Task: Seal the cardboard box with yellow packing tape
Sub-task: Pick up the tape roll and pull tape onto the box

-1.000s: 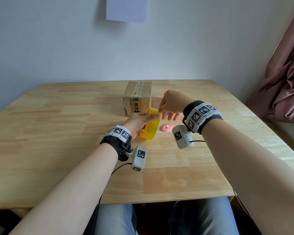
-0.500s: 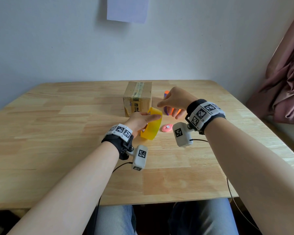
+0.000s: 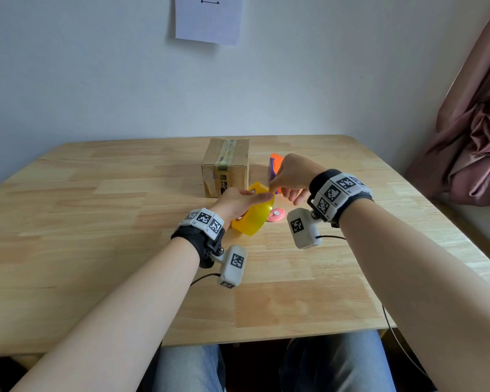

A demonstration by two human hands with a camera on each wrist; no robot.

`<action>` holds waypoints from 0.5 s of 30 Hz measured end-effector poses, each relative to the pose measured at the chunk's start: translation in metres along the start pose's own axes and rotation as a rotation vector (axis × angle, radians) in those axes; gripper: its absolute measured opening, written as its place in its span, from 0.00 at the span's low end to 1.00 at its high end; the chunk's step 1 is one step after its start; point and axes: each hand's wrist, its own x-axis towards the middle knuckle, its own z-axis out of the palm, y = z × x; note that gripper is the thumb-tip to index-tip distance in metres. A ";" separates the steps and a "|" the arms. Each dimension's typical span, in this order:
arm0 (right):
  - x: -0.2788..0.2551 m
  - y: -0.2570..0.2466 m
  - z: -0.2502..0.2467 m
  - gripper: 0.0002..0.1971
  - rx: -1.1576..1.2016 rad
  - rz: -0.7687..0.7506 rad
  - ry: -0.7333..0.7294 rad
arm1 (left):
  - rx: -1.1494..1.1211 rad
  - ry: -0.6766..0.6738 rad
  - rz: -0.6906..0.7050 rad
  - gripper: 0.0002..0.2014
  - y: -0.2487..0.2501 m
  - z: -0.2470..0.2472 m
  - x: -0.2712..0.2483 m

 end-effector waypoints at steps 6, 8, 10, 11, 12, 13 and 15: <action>0.000 -0.007 0.006 0.14 -0.024 0.009 0.058 | 0.082 -0.015 0.048 0.19 0.004 -0.005 -0.015; -0.002 -0.012 0.006 0.13 -0.030 0.000 0.058 | 0.121 0.003 0.072 0.14 0.008 -0.004 -0.019; -0.003 -0.016 0.005 0.14 -0.026 -0.020 0.060 | 0.135 0.008 0.089 0.13 0.012 -0.003 -0.022; -0.004 -0.016 0.004 0.14 -0.025 -0.026 0.062 | 0.124 0.008 0.093 0.13 0.012 -0.003 -0.022; -0.004 -0.016 0.003 0.15 -0.026 -0.027 0.064 | 0.115 0.010 0.087 0.15 0.012 -0.003 -0.022; -0.004 -0.016 0.001 0.14 -0.021 -0.022 0.058 | 0.100 0.013 0.082 0.18 0.011 -0.003 -0.022; -0.005 -0.013 -0.002 0.13 0.004 -0.017 0.029 | 0.072 0.032 0.067 0.24 0.011 -0.003 -0.023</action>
